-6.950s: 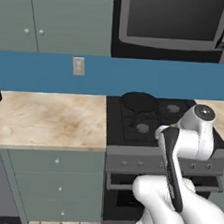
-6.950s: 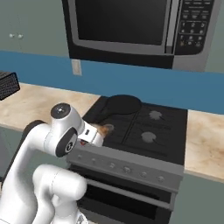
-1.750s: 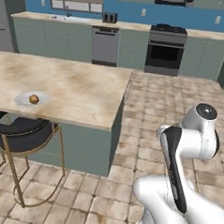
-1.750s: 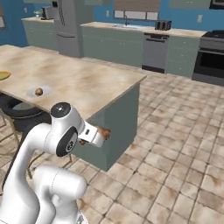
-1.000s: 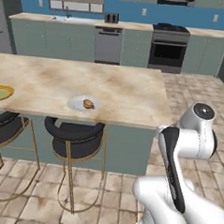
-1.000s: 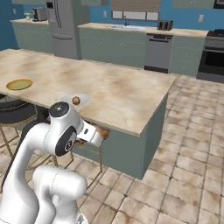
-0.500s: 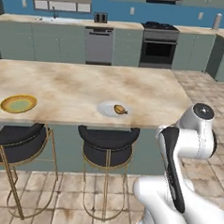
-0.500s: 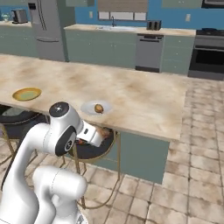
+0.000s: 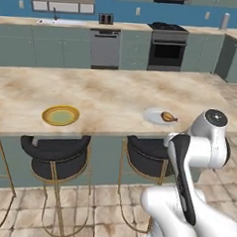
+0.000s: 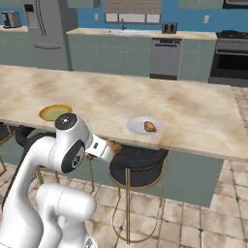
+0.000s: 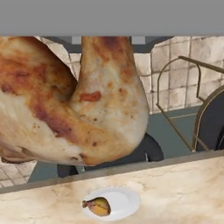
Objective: Take the chicken drumsticks from the pan and place one on each plate on the dining counter.
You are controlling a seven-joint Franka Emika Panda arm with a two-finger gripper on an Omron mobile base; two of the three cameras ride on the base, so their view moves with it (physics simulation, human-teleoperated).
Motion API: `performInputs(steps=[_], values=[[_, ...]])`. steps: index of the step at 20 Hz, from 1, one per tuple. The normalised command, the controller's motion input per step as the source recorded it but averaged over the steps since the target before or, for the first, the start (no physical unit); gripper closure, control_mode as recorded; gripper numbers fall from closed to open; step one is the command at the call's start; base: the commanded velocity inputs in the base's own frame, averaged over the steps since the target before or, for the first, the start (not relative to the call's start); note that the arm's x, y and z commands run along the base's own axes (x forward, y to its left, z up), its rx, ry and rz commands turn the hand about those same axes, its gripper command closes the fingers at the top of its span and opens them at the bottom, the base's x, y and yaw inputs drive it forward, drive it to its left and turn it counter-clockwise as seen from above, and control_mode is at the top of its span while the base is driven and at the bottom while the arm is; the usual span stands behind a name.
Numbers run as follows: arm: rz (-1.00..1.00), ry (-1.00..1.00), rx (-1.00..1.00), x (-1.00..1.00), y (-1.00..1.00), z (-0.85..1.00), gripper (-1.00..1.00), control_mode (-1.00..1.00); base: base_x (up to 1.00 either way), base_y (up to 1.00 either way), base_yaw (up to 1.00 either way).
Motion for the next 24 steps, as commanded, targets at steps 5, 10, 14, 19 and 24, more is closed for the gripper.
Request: performInputs(steps=[5,10,14,19,24], values=[[0.00,0.00,0.00,0.00,0.00,0.00,1.00,1.00,0.06,1.00,-0.04],[0.00,0.00,0.00,0.00,0.00,0.00,1.00,1.00,0.08,0.95,0.01],[0.00,0.00,0.00,0.00,0.00,0.00,1.00,1.00,0.15,0.61,0.06],[0.00,0.00,0.00,0.00,0.00,0.00,1.00,1.00,0.44,0.07,0.04],[0.00,0.00,0.00,0.00,0.00,0.00,1.00,1.00,0.69,0.00,0.02]])
